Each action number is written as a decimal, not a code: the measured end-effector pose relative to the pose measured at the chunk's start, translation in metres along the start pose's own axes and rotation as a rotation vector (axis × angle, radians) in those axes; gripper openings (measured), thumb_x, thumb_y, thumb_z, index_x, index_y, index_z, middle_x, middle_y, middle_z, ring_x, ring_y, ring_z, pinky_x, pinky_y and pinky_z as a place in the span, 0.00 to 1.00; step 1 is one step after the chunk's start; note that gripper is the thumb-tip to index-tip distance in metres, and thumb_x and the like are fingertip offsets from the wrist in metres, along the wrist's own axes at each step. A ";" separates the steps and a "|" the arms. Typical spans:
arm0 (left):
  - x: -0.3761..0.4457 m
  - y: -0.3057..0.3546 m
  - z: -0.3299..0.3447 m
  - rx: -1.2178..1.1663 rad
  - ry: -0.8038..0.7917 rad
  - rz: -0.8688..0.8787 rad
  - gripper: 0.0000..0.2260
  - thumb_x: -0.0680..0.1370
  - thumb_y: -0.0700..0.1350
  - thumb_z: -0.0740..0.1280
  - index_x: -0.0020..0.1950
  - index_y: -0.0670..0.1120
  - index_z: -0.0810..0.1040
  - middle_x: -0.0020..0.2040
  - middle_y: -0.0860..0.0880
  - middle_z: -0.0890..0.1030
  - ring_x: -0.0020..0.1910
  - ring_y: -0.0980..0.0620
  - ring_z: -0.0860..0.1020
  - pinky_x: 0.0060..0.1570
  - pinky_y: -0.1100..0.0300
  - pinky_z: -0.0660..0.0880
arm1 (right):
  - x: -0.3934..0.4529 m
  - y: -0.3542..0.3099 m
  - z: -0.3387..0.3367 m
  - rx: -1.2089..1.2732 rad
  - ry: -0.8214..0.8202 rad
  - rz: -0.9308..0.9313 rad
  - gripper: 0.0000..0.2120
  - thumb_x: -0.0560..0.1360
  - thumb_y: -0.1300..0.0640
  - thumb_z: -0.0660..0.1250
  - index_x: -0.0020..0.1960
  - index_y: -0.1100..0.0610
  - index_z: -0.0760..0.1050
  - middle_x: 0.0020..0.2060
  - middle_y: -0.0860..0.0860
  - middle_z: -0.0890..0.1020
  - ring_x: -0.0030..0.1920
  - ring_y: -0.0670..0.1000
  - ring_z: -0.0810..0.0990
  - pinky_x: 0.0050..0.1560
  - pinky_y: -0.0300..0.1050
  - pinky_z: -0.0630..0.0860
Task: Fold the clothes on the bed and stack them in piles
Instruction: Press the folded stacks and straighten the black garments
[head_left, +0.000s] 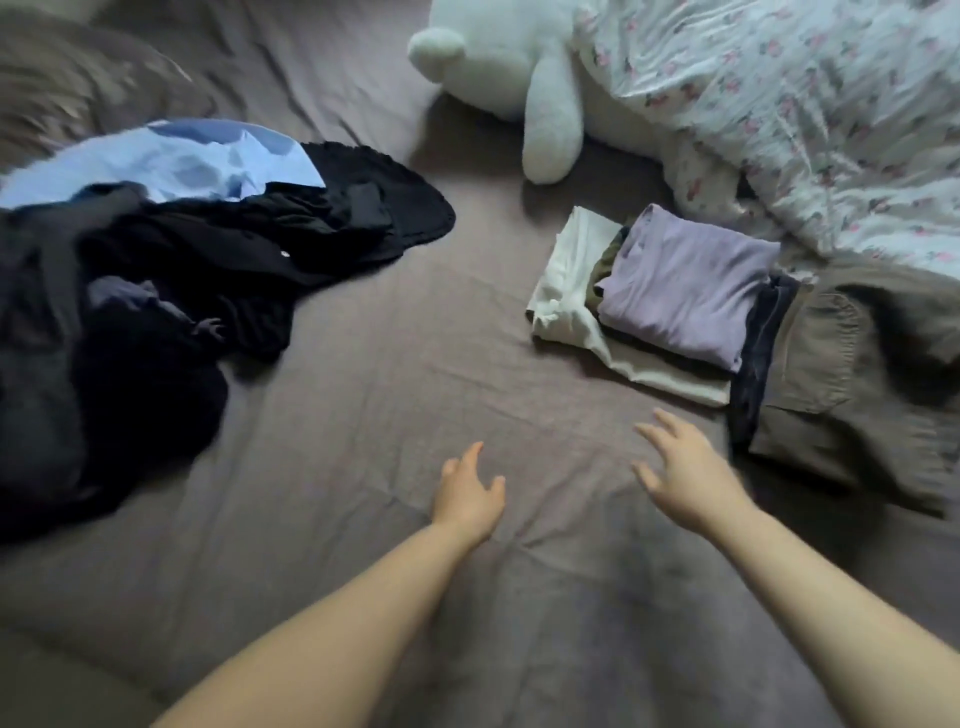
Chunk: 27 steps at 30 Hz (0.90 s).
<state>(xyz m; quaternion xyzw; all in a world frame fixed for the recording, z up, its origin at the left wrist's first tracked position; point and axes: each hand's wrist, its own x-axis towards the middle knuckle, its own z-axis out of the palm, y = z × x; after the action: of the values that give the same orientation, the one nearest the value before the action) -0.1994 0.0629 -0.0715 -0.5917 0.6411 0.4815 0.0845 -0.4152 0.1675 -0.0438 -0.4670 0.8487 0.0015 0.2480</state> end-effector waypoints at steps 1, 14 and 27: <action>0.005 -0.018 -0.022 0.052 0.051 -0.007 0.27 0.79 0.48 0.63 0.76 0.47 0.60 0.71 0.40 0.65 0.70 0.42 0.66 0.68 0.58 0.61 | -0.002 -0.033 0.024 0.048 -0.069 -0.033 0.28 0.78 0.49 0.63 0.75 0.53 0.62 0.77 0.54 0.57 0.76 0.53 0.56 0.73 0.45 0.56; 0.063 -0.164 -0.282 0.833 0.584 0.064 0.32 0.75 0.52 0.68 0.76 0.53 0.59 0.77 0.45 0.51 0.77 0.41 0.43 0.72 0.36 0.44 | -0.004 -0.220 0.151 -0.117 -0.715 -0.039 0.52 0.72 0.44 0.71 0.77 0.49 0.34 0.72 0.63 0.28 0.72 0.70 0.32 0.74 0.55 0.48; 0.058 -0.152 -0.320 0.277 0.701 0.059 0.20 0.75 0.43 0.64 0.67 0.48 0.69 0.60 0.42 0.72 0.59 0.40 0.72 0.45 0.50 0.69 | -0.004 -0.233 0.149 -0.184 -0.681 0.074 0.45 0.75 0.38 0.65 0.78 0.49 0.39 0.74 0.65 0.35 0.74 0.70 0.37 0.75 0.53 0.45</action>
<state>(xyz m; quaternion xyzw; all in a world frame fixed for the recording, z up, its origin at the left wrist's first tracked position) 0.0592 -0.1814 -0.0227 -0.6849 0.7067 0.1607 -0.0747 -0.1659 0.0745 -0.1196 -0.4290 0.7301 0.2428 0.4733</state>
